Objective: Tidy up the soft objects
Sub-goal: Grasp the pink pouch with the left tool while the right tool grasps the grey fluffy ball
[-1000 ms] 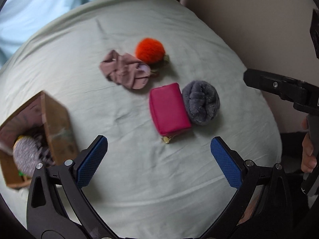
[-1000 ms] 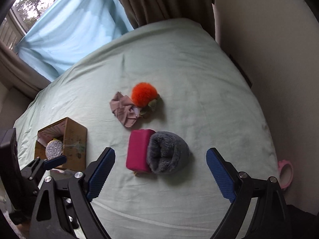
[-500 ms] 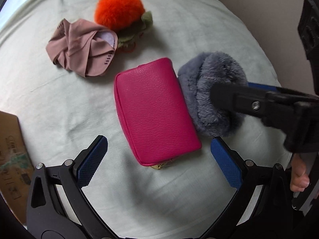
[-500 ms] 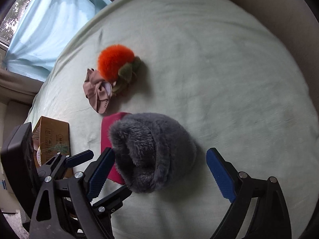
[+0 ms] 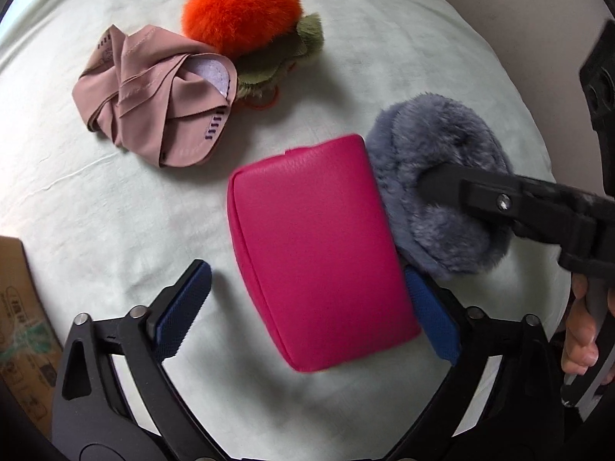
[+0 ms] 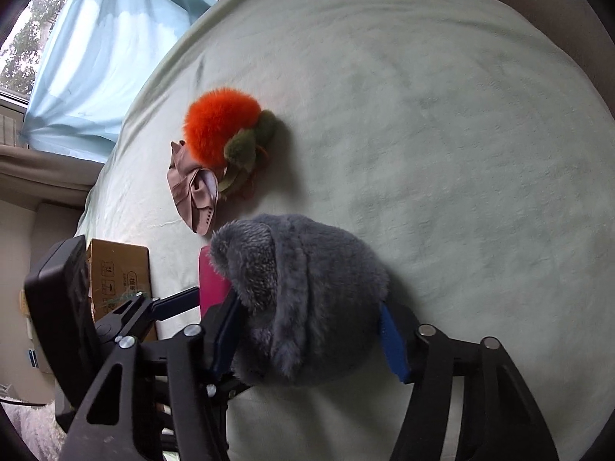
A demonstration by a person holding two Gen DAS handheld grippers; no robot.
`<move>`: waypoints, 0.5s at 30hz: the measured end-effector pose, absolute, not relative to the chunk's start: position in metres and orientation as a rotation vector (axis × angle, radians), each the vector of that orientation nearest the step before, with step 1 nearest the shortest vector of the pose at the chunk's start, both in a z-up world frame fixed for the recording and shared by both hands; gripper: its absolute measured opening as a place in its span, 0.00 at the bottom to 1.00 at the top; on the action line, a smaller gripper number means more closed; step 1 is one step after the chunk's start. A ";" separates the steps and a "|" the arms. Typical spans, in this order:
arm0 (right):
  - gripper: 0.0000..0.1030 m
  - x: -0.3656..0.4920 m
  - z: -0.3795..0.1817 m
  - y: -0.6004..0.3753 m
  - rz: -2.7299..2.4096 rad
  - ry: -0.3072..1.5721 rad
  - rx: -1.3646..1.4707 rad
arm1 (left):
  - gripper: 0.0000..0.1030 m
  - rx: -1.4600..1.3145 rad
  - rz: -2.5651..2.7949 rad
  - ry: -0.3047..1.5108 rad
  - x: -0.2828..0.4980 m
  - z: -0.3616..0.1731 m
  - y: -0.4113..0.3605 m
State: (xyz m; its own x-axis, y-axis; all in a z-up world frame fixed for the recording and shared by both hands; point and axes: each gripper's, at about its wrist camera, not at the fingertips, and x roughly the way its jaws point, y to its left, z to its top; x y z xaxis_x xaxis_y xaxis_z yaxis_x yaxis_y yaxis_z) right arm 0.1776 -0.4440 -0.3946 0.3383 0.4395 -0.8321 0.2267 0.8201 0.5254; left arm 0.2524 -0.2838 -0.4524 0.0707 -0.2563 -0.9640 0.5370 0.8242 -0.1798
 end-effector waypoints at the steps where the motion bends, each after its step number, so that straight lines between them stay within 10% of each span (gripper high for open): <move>1: 0.54 0.177 -0.395 -0.445 0.152 1.239 0.638 | 0.84 0.241 -0.607 1.385 0.256 -0.454 -0.285; 15: 0.39 0.173 -0.390 -0.449 0.141 1.203 0.670 | 0.48 0.240 -0.578 1.382 0.273 -0.449 -0.293</move>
State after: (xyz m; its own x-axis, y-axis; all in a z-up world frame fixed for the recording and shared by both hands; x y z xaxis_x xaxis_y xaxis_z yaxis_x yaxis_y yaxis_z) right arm 0.1733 -0.4494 -0.3903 0.3761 0.4427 -0.8139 0.2429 0.8006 0.5477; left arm 0.2731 -0.2934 -0.4486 0.0769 -0.2444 -0.9666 0.5168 0.8388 -0.1709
